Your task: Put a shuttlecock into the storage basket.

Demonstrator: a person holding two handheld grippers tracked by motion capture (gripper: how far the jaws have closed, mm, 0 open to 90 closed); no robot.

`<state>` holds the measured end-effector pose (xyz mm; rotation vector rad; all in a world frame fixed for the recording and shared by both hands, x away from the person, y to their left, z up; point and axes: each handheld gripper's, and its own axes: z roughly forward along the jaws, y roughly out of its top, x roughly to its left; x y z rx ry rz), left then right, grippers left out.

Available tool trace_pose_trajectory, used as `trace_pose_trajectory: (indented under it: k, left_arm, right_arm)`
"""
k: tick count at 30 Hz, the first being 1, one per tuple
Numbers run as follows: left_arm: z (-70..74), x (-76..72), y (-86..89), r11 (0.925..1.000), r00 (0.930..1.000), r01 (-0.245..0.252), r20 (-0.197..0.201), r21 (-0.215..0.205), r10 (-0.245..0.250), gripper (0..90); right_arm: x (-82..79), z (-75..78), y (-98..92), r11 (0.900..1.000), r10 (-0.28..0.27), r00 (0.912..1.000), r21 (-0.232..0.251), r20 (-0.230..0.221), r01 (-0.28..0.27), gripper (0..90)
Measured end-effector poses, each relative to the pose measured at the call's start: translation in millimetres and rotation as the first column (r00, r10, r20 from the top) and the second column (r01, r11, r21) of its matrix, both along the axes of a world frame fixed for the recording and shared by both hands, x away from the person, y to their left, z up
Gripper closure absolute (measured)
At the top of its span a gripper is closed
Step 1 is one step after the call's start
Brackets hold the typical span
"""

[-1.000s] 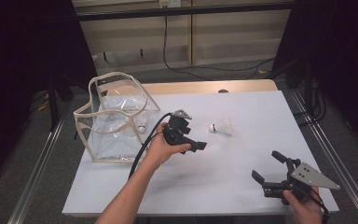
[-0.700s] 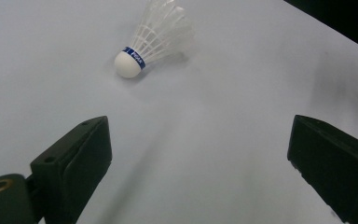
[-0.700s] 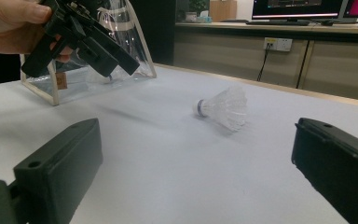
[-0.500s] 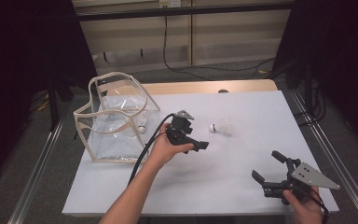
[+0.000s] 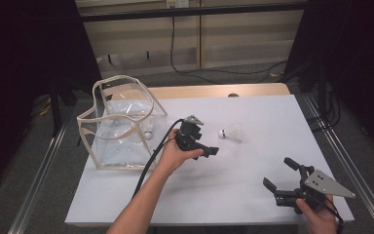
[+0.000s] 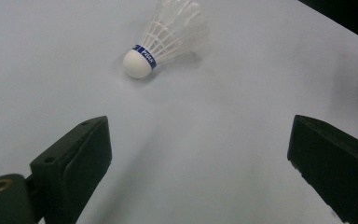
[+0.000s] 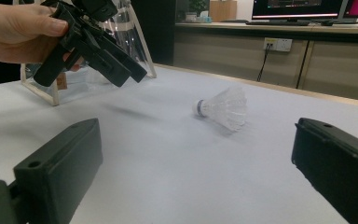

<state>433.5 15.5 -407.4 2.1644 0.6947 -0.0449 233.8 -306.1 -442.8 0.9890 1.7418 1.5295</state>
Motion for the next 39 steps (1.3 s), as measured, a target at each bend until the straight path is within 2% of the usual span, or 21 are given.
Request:
trace_pose_trajectory:
  k: [14, 39]
  left_arm:
    - [-7.1, 4.4, -2.9, 0.9999, 0.9999, -0.017, -0.001, -0.001, 0.017, 6.3]
    - [-10.9, 12.4, -12.0, 0.9994, 0.9995, -0.032, -0.002, -0.012, 0.032, 6.3]
  right_arm:
    - [0.1, 0.0, -0.1, 1.0, 0.0, 1.0, 0.0, 0.0, 0.0, 1.4]
    - [0.0, 0.1, -0.1, 1.0, 0.0, 1.0, -0.001, 0.0, 0.0, 1.4]
